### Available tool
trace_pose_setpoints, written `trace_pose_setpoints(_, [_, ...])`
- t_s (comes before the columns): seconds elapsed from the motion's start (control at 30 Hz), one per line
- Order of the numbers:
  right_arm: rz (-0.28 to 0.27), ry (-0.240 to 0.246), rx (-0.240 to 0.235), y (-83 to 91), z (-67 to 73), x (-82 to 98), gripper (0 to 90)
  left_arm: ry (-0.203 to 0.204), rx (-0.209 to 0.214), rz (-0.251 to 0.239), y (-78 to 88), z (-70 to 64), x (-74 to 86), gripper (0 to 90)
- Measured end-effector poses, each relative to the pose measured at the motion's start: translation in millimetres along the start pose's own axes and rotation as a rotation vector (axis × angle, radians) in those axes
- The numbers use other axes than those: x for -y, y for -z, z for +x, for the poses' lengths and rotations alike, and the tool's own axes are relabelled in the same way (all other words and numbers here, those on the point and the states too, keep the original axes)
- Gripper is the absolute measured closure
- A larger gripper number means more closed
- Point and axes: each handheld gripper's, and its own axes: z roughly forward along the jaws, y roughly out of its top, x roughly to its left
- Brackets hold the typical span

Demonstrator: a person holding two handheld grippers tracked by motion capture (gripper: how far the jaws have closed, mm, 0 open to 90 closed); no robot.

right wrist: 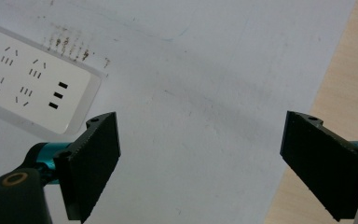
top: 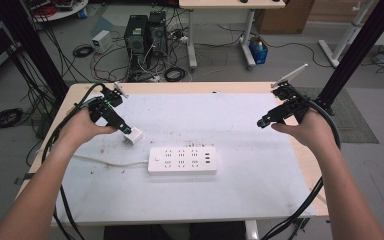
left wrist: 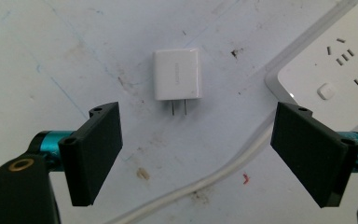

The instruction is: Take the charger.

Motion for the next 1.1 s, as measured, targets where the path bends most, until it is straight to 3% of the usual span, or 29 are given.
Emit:
trace_pose_setpoints(0.13, [-0.002, -0.009, -0.002, -0.4, -1.0, 1.5, 11.4, 0.014, 0.002, 0.023, -18.4, 1.1, -4.9, 16.6])
trace_pose_setpoints(0.4, [-0.001, -0.012, -0.003, -0.5, -3.5, 2.1, 11.4, 0.014, 0.017, 0.071, -52.1, 6.7, -12.0, 16.6])
trace_pose_setpoints(0.6, [0.003, -0.010, -0.001, -1.8, -3.4, 1.8, 11.4, 0.000, 0.005, 0.108, -71.8, 6.3, -16.2, 16.8])
trace_pose_setpoints(1.1, [0.003, -0.009, -0.006, -4.6, -3.4, 3.4, 11.4, -0.002, -0.007, 0.167, -102.5, 9.4, -17.9, 25.5])
